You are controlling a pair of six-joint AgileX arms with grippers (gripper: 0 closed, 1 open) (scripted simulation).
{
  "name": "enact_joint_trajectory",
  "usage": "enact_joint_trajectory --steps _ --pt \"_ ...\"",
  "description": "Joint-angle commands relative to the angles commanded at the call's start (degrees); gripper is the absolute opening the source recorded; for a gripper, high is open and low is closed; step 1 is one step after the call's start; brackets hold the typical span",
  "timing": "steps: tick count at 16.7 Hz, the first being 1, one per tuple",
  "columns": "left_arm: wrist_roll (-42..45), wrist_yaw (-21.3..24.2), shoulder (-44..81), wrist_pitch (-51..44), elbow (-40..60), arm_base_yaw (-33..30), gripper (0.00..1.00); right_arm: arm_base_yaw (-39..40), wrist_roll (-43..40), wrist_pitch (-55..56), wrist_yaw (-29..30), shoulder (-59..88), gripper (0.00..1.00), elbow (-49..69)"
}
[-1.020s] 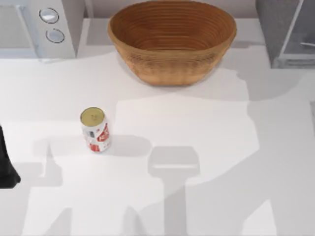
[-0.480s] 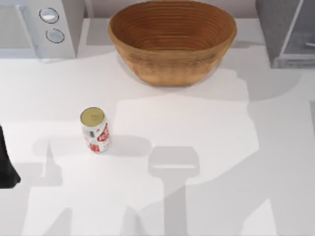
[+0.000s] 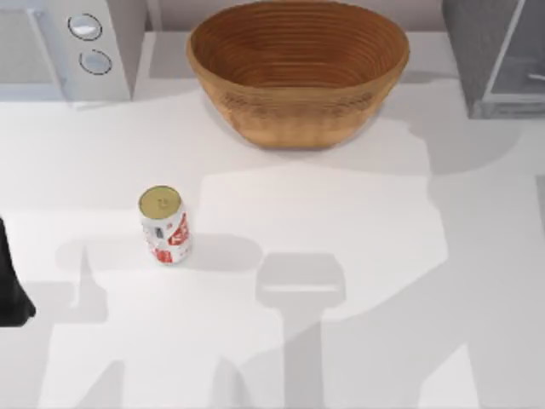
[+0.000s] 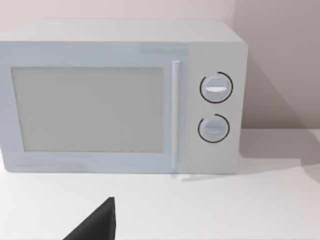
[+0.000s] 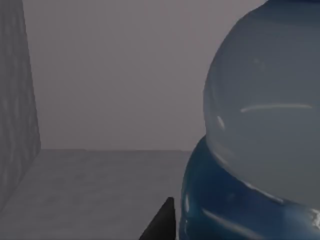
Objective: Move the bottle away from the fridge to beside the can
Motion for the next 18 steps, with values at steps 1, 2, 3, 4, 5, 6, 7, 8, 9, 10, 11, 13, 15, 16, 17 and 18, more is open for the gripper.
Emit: enact_joint_trajectory --steps 1,2,3,4,5,6,7,8,9,10,11,13,15,16,17,18 --pt "0.0 0.0 0.0 0.0 0.0 0.0 1.0 -0.18 0.08 0.0 -0.01 -0.11 0.0 -0.04" --pt "0.0 0.0 0.0 0.0 0.0 0.0 1.0 -0.19 0.08 -0.21 0.0 -0.26 0.0 -0.03" --pt "0.0 0.0 0.0 0.0 0.0 0.0 1.0 -0.19 0.1 -0.97 -0.01 -0.8 0.0 0.03" --pt "0.0 0.0 0.0 0.0 0.0 0.0 1.0 -0.17 0.12 -2.16 -0.04 -1.67 0.0 0.14" --pt "0.0 0.0 0.0 0.0 0.0 0.0 1.0 -0.14 0.14 -3.61 -0.09 -2.81 0.0 0.35" --pt "0.0 0.0 0.0 0.0 0.0 0.0 1.0 -0.11 0.14 -5.14 -0.13 -4.1 0.0 0.64" --pt "0.0 0.0 0.0 0.0 0.0 0.0 1.0 -0.1 0.14 -6.59 -0.15 -5.4 0.0 0.94" --pt "0.0 0.0 0.0 0.0 0.0 0.0 1.0 -0.14 0.15 -7.8 -0.13 -6.5 0.0 1.21" --pt "0.0 0.0 0.0 0.0 0.0 0.0 1.0 -0.18 0.15 -8.59 -0.1 -7.23 0.0 1.4" --pt "0.0 0.0 0.0 0.0 0.0 0.0 1.0 -0.18 0.15 -8.82 -0.1 -7.45 0.0 1.45" --pt "0.0 0.0 0.0 0.0 0.0 0.0 1.0 -0.18 0.15 -8.82 -0.1 -7.45 0.0 1.45" --pt "0.0 0.0 0.0 0.0 0.0 0.0 1.0 -0.17 0.24 -8.68 -0.13 -7.23 0.0 1.26" --pt "0.0 0.0 0.0 0.0 0.0 0.0 1.0 -0.33 0.25 -8.3 -0.22 -7.85 0.0 0.43" --pt "0.0 0.0 0.0 0.0 0.0 0.0 1.0 -0.52 0.27 -7.75 -0.39 -8.75 0.0 -0.87" --pt "0.0 0.0 0.0 0.0 0.0 0.0 1.0 -0.75 0.29 -7.01 -0.66 -9.98 0.0 -2.78" --pt "0.0 0.0 0.0 0.0 0.0 0.0 1.0 -1.01 0.3 -6.09 -1.01 -11.5 0.0 -5.29"
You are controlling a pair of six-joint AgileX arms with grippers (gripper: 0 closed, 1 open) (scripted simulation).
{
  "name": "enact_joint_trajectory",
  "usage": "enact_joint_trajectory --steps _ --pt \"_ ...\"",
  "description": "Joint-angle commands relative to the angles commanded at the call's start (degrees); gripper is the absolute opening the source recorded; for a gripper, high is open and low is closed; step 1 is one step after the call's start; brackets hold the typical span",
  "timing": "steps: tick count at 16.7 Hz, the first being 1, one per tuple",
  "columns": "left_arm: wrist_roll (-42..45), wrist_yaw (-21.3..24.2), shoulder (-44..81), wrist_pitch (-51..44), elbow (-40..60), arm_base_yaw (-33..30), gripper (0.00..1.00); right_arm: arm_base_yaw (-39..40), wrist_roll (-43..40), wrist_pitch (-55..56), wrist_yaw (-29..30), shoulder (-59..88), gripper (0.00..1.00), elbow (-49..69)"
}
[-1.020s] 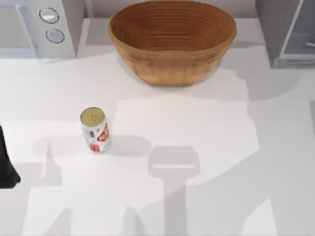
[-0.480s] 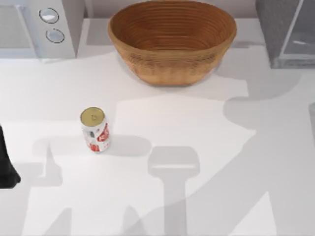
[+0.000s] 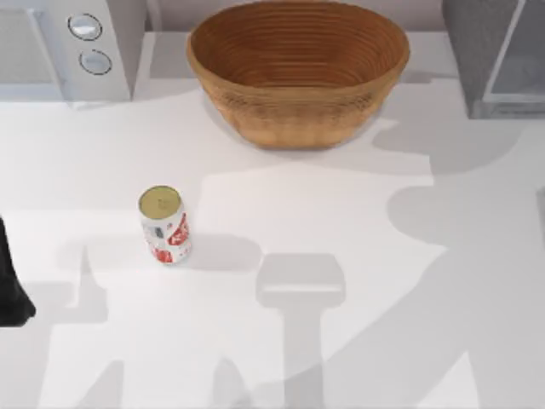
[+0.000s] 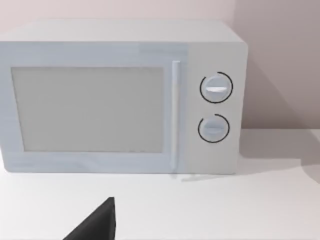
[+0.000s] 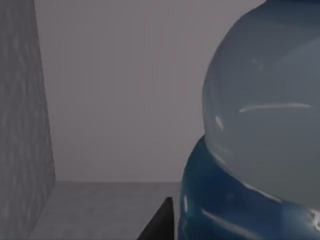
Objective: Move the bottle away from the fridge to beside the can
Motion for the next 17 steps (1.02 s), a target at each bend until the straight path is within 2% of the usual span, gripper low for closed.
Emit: enact_joint_trajectory --steps 8,15,17 --pt "0.0 0.0 0.0 0.0 0.0 0.0 1.0 -2.83 0.06 9.75 -3.13 -15.98 0.0 -26.91" --pt "0.0 0.0 0.0 0.0 0.0 0.0 1.0 -2.84 0.16 11.04 -3.4 -17.91 0.0 -29.49" --pt "0.0 0.0 0.0 0.0 0.0 0.0 1.0 -1.02 0.15 11.68 -1.53 -16.75 0.0 -28.94"
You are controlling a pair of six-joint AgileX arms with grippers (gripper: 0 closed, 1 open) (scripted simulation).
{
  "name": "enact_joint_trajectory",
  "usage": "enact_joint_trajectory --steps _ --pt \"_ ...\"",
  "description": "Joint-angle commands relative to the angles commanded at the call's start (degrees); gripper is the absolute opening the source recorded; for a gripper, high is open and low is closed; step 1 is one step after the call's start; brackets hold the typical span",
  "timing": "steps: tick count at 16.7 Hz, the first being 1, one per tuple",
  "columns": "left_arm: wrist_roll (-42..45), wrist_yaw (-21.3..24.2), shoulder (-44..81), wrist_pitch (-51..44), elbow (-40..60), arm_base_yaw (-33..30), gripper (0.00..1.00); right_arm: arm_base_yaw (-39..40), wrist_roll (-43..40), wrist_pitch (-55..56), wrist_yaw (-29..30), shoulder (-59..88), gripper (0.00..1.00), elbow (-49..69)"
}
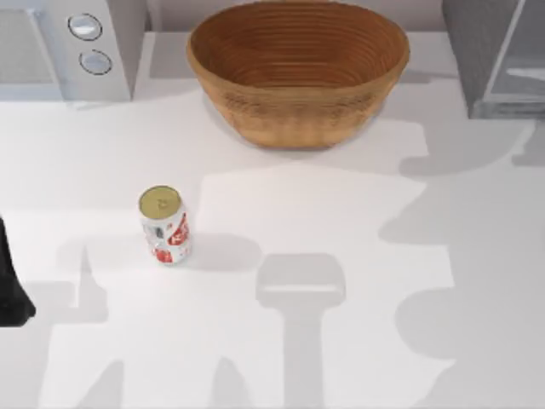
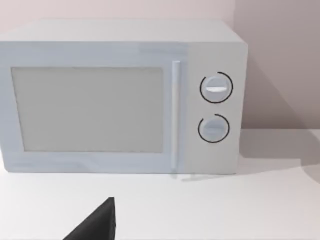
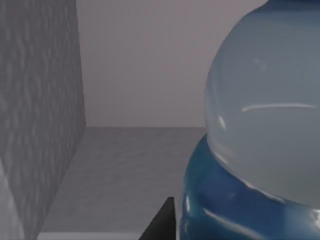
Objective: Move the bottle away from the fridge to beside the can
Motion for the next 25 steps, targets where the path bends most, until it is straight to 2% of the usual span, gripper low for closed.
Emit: enact_joint_trajectory --steps 4,12,15,17,19,25 --pt "0.0 0.0 0.0 0.0 0.0 0.0 1.0 10.8 -0.04 2.69 10.97 5.5 0.0 2.38" --pt "0.0 0.0 0.0 0.0 0.0 0.0 1.0 49.98 -0.42 8.72 49.65 17.8 0.0 8.71" --pt "0.0 0.0 0.0 0.0 0.0 0.0 1.0 61.47 -0.57 9.92 61.08 20.29 0.0 10.35" --pt "0.0 0.0 0.0 0.0 0.0 0.0 1.0 66.15 -0.64 10.28 65.73 21.14 0.0 10.99" --pt "0.0 0.0 0.0 0.0 0.0 0.0 1.0 68.41 -0.68 10.4 67.96 21.51 0.0 11.29" --pt "0.0 0.0 0.0 0.0 0.0 0.0 1.0 68.5 -0.57 10.34 68.03 21.42 0.0 11.17"
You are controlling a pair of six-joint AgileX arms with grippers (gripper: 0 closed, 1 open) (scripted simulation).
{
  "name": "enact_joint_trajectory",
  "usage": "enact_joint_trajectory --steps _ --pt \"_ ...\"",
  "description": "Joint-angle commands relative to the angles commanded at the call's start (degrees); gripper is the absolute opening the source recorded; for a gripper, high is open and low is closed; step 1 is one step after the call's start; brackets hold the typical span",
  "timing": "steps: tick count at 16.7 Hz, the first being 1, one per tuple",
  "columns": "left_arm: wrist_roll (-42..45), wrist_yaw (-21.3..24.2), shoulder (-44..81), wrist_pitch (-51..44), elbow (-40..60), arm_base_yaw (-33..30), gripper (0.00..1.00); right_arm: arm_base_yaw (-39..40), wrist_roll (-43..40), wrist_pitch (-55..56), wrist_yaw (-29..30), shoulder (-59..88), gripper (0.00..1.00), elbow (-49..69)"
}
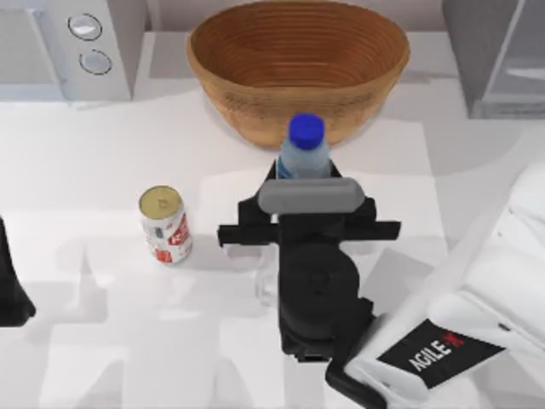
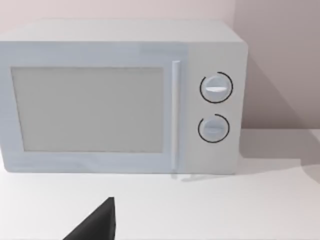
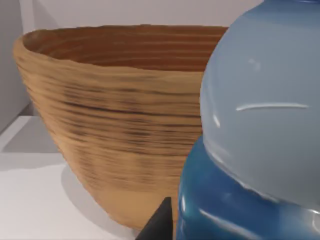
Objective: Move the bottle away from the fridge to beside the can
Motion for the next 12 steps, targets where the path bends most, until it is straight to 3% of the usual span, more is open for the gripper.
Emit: enact_joint_trajectory --steps 5,12 --pt "0.0 0.0 0.0 0.0 0.0 0.0 1.0 0.14 -0.11 0.07 0.16 0.13 0.0 0.15" --pt "0.0 0.0 0.0 0.0 0.0 0.0 1.0 0.14 -0.11 0.07 0.16 0.13 0.53 0.15"
